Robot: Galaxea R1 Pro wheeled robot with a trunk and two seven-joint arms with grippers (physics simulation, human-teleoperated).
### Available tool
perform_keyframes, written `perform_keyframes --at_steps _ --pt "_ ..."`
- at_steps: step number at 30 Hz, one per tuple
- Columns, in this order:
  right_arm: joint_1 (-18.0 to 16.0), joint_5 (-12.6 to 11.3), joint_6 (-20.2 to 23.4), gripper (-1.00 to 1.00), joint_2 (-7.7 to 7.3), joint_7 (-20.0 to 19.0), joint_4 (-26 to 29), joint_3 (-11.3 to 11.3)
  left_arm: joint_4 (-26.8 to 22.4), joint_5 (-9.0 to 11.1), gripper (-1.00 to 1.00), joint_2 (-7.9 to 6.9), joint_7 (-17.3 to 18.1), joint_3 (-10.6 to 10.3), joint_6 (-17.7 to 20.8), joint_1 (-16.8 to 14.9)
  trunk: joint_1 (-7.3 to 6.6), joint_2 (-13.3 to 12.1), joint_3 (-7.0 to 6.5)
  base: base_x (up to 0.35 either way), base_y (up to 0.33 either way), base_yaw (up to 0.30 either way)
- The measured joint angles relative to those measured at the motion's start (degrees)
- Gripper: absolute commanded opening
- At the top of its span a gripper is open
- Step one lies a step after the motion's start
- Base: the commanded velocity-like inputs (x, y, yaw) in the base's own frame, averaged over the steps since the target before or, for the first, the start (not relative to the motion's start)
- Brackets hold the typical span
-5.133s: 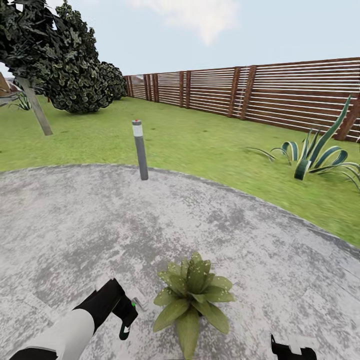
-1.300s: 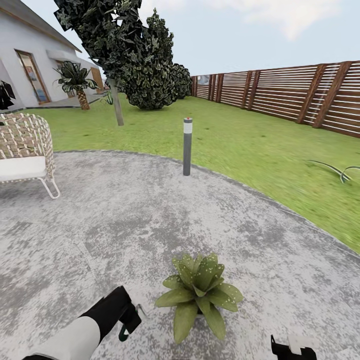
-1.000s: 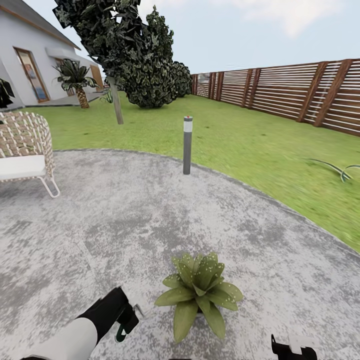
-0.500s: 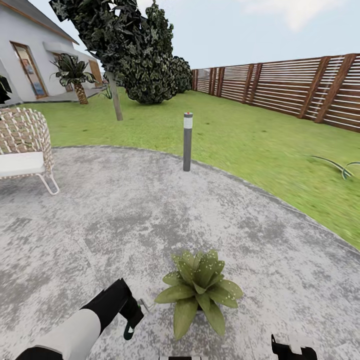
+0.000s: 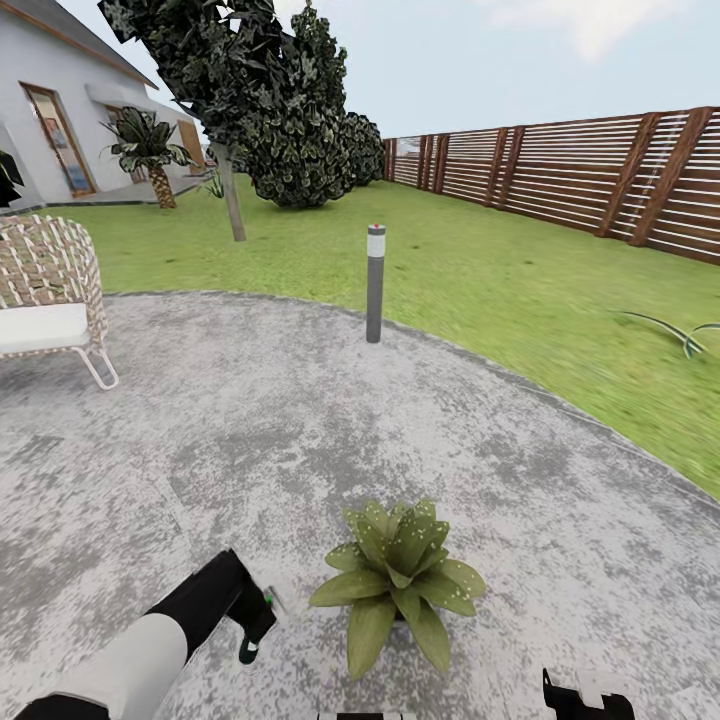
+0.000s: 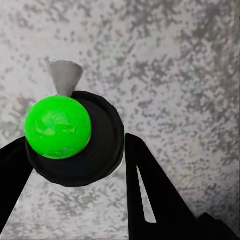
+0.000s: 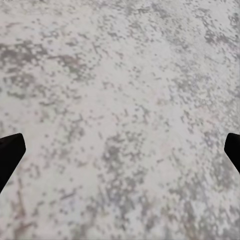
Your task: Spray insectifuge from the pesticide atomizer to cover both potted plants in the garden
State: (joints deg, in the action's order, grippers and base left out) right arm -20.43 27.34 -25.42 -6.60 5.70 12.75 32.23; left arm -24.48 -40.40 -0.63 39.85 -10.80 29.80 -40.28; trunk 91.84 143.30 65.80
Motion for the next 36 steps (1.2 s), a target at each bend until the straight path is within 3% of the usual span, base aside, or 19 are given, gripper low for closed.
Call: perform_keyframes --at_steps 4,8,11,14,21,25,33,35,36 --pt "0.01 0.0 0.02 1.0 0.0 0.0 0.0 0.0 -2.17 -0.03 -1.0 -1.4 2.67 -0.05 -2.76 0.34 0.0 0.0 0.0 0.0 0.0 0.0" --pt "0.0 0.0 0.05 1.0 -0.01 -0.04 -0.05 0.0 -2.47 -0.5 -1.0 -1.59 3.12 -0.5 -5.12 0.38 0.0 0.0 0.0 0.0 0.0 0.0" --pt "0.0 0.0 0.06 1.0 -0.11 -0.08 -0.01 0.0 -2.08 -0.76 -1.0 -1.44 3.09 -0.57 -11.93 0.53 0.0 0.0 0.0 0.0 0.0 0.0" --pt "0.01 0.0 0.06 1.0 -0.17 -0.09 0.0 0.03 -1.8 -0.88 -1.0 -1.42 2.84 -0.39 -13.62 0.62 0.0 0.0 0.0 0.0 0.0 0.0" --pt "0.01 -0.03 0.05 1.0 -0.18 0.01 0.05 0.08 -1.84 -0.43 -1.0 -1.54 2.7 0.16 -13.0 0.65 0.02 0.0 0.0 -0.126 -0.152 0.0" --pt "0.01 -0.06 0.05 1.0 -0.18 0.01 0.04 0.09 -1.81 -0.64 -1.0 -1.29 2.94 -0.41 -7.55 0.65 0.03 0.0 0.0 -0.263 -0.191 0.015" --pt "0.0 -0.09 0.06 1.0 -0.09 0.01 -0.01 0.06 -2.43 -0.19 -1.0 -1.69 3.2 0.13 -6.55 0.28 0.0 0.0 0.39 -0.08 -0.045 0.161" --pt "-0.01 -0.07 0.06 1.0 -0.09 0.01 -0.01 0.03 -2.43 -0.09 -1.0 -1.59 4.85 0.17 -6.38 0.03 0.0 0.0 0.51 -0.001 -0.001 0.181" --pt "0.0 -0.04 0.06 1.0 -0.09 0.01 -0.01 0.01 -2.49 -0.18 -1.0 -1.46 7.21 0.11 -4.45 -0.16 0.0 0.0 0.57 0.0 0.0 0.14"
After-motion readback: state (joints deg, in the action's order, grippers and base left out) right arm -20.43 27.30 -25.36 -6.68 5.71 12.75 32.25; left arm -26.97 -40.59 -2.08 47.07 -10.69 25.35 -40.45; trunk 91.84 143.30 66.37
